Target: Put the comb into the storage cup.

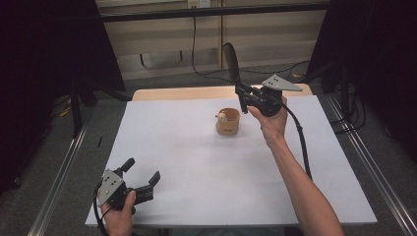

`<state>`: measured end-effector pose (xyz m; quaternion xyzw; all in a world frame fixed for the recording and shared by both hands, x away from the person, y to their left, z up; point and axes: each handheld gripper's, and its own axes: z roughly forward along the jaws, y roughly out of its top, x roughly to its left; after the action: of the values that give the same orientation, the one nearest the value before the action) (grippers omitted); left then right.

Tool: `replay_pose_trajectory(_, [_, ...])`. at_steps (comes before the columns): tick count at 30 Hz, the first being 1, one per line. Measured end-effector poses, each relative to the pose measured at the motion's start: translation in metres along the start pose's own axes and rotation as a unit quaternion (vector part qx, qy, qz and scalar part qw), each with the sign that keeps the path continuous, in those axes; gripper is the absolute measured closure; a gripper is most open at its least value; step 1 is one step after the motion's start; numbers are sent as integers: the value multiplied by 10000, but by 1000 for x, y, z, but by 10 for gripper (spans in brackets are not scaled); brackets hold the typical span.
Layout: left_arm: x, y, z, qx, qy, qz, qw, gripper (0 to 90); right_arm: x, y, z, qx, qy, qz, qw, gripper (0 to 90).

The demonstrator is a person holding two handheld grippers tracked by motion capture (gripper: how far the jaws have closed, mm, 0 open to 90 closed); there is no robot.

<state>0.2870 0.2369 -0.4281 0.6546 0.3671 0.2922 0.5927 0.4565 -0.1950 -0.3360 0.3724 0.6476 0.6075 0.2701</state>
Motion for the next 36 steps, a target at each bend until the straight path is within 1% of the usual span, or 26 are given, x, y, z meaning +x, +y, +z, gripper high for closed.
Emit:
replay_pose_trajectory(1, [0, 0, 0, 0, 0, 0, 10000, 22, 0, 0, 0, 0, 0, 0, 10000, 729])
replay_pose_trajectory(2, [0, 0, 0, 5, -7, 3, 10000, 21, 0, 0, 4, 9, 20, -35, 10000, 729])
replay_pose_trajectory(9, [0, 0, 0, 22, -32, 30, 10000, 22, -1, 0, 12, 57, 9, -34, 10000, 729])
replay_pose_trajectory(13, [0, 0, -1, 23, -26, 32, 10000, 22, -4, -3, 21, 147, -39, 1, 9999, 729])
replay_pose_trajectory(19, [0, 0, -1, 17, -18, 20, 10000, 21, -9, -8, 29, 201, -53, 48, 9998, 729])
replay_pose_trajectory(22, [0, 0, -1, 19, -36, 22, 10000, 22, -8, -10, 31, 210, -53, 75, 9997, 729])
replay_pose_trajectory(23, [0, 0, -1, 19, -41, 18, 10000, 21, -6, -11, 34, 214, -25, 35, 9998, 729])
replay_pose_trajectory(26, [0, 0, -1, 20, -38, 24, 10000, 21, -5, -14, 38, 237, -5, 21, 9997, 729])
replay_pose_trajectory(32, [0, 0, -1, 23, -59, 10, 10000, 21, -5, -17, 43, 313, -23, 26, 9995, 729])
replay_pose_trajectory(33, [-1, 0, 0, 6, -70, -17, 10000, 21, -5, -19, 45, 336, -54, 13, 9994, 729])
replay_pose_trajectory(36, [-1, 0, -1, 3, -61, -5, 10000, 21, -6, -22, 47, 382, -83, 8, 9992, 729])
